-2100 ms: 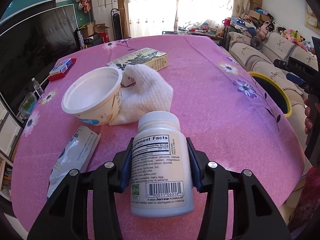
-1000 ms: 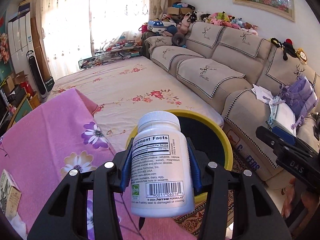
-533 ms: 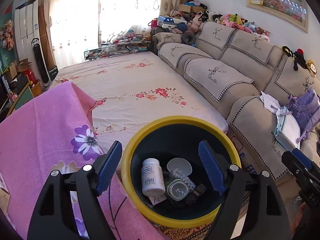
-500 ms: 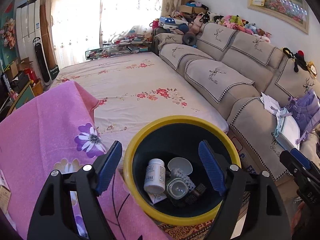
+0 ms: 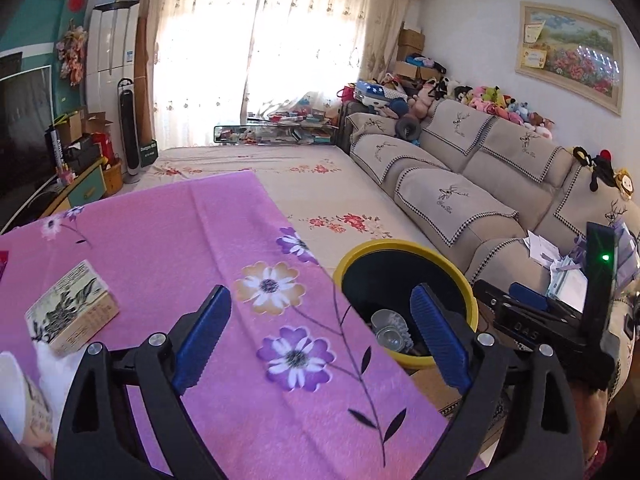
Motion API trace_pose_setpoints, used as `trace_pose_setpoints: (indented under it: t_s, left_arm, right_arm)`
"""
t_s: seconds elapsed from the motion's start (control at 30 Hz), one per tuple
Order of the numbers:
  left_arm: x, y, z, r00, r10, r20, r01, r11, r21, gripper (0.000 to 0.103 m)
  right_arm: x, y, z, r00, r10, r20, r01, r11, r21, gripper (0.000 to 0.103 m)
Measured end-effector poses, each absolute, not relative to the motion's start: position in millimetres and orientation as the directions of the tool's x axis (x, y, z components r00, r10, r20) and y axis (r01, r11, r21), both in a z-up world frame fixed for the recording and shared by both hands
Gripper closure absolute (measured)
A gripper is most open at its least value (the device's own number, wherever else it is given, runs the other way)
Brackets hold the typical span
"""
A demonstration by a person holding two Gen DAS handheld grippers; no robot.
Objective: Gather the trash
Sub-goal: 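Move the right tool to the white pudding cup and grasp its rim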
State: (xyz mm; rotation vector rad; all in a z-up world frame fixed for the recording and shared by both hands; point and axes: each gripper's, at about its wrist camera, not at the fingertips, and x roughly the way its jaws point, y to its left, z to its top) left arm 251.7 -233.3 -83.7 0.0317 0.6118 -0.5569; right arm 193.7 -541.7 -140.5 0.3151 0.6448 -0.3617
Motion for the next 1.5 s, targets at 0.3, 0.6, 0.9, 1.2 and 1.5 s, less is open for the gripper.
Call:
trace_pose_setpoints:
  t_s: [0.3, 0.6, 0.9, 1.2, 1.5]
  left_arm:
    - [193.9, -80.1, -69.6, 0.779, -0.36, -0.513, 0.307, 0.933, -0.188, 0.012]
    - [151.4, 42.3, -76.9, 0.835, -0.161, -0.526, 0.08, 0.982, -0.174, 0.011]
    - [131.4, 119.8, -89.9, 0.845, -0.007, -0.535, -0.102, 0.979, -0.175, 0.011]
    - [123.9, 120.1, -89.7, 0.848, -0.006, -0.529, -0.105, 0.978, -0.179, 0.011]
    - [121.2, 123.0, -91.5, 0.838, -0.016, -0.545, -0.115, 0.972, -0.205, 0.011]
  right_arm:
    - [226.5, -454.7, -140.6, 0.753, -0.074, -0.654, 0.221, 0.965, 0.145, 0.03]
    - [244.7, -340.5, -137.7, 0.707, 0.218, -0.672, -0.111, 0.974, 0.199, 0.03]
    - [229.7, -237.6, -112.3, 0.624, 0.502, -0.599, -0.438, 0.859, 0.264, 0.03]
    - [236.2, -155.2, -109.2, 0.571, 0.544, -0.615, -0.581, 0.797, 0.165, 0.024]
    - [257.4, -118.9, -129.1, 0.54, 0.486, -0.687, -0.609, 0.789, 0.08, 0.015]
